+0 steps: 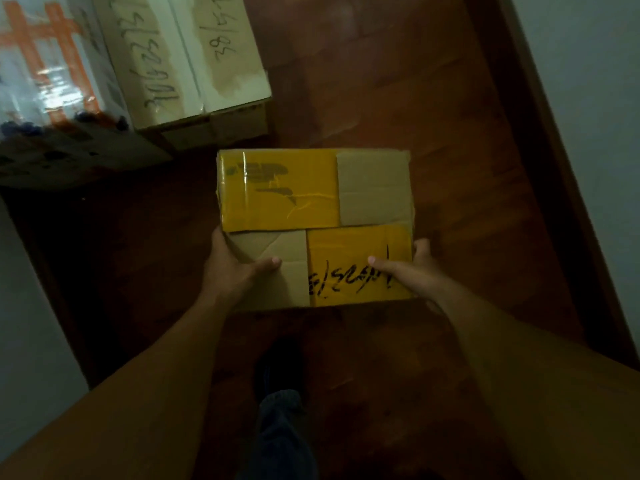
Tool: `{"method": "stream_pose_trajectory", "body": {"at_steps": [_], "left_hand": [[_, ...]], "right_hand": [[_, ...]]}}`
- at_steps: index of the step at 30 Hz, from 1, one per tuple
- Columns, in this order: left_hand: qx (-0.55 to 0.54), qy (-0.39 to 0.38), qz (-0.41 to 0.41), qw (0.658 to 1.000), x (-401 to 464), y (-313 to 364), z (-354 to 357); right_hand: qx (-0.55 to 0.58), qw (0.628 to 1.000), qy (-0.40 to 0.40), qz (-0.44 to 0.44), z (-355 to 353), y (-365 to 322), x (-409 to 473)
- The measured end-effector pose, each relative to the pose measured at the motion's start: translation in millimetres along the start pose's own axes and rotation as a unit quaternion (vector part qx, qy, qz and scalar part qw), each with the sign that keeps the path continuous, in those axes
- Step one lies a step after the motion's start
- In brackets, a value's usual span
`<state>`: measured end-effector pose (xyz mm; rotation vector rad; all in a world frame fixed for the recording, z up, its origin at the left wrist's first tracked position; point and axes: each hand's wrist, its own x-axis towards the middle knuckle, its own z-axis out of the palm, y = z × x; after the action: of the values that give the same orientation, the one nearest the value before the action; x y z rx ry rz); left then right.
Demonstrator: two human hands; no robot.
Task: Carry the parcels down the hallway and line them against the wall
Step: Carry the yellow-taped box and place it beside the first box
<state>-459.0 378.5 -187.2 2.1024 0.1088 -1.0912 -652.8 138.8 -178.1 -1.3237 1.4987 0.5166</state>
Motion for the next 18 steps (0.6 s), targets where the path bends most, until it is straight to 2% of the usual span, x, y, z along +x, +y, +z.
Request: {"method": "stream_pose_trajectory", "body": {"at_steps": [8,18], "left_hand": [[0.109,-0.092,0.075,0.987,-33.2,34.6,74.3],[0.231,-0.207,0.236,0.921,-105.2,68.5,283.4]], "right_hand": [[0.138,0.989,0.012,0.059,-52.2,108.8,-26.7],[0.299,0.941,0.105,0.120,-161.7,300.7,-59.6]]}}
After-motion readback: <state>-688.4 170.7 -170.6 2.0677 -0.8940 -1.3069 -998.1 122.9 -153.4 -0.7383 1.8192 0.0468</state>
